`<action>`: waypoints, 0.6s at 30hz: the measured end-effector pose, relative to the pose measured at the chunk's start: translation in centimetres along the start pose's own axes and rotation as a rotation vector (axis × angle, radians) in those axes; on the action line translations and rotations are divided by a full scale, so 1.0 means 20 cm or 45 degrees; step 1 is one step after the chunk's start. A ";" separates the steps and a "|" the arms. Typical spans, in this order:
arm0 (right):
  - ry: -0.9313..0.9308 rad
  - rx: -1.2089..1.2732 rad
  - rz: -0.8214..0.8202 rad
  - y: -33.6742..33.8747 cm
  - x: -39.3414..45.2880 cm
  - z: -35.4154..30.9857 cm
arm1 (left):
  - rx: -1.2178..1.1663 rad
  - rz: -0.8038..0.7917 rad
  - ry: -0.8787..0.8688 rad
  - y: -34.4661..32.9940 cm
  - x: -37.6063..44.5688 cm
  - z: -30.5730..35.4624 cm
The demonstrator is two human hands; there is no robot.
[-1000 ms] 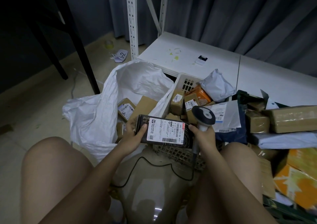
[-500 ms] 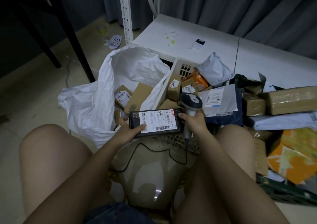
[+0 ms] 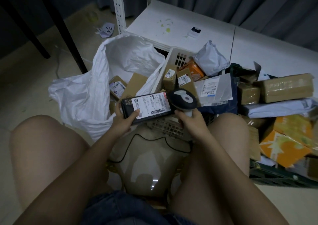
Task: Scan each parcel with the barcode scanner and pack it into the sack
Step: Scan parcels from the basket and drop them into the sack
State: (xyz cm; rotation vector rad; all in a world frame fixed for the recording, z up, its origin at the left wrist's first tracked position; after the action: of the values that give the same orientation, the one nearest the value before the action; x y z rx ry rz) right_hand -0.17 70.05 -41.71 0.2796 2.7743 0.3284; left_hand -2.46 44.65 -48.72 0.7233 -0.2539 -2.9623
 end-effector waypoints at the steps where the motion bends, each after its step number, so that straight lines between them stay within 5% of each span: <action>1: 0.015 -0.030 -0.010 -0.01 -0.01 -0.01 | 0.004 0.022 -0.057 0.01 0.00 0.04; 8: 0.142 -0.124 -0.112 -0.07 -0.09 -0.09 | 0.102 0.209 -0.427 0.15 0.01 0.36; 18: 0.215 -0.162 -0.024 -0.06 -0.19 -0.19 | 0.224 0.359 -0.448 0.27 0.08 0.45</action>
State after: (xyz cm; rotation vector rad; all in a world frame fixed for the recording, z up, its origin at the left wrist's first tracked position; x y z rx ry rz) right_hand 1.75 67.32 -37.37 0.2028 2.9029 0.5453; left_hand -7.84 40.45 -40.55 0.1521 -0.5915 -2.7953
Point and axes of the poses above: each hand's wrist, its own x-axis towards the middle knuckle, its own y-axis out of the back of the hand, z = x × y, the point moved 8 cm from there along x, towards the middle knuckle, and after that the axes turned 3 degrees about z, right-handed, at the moved point
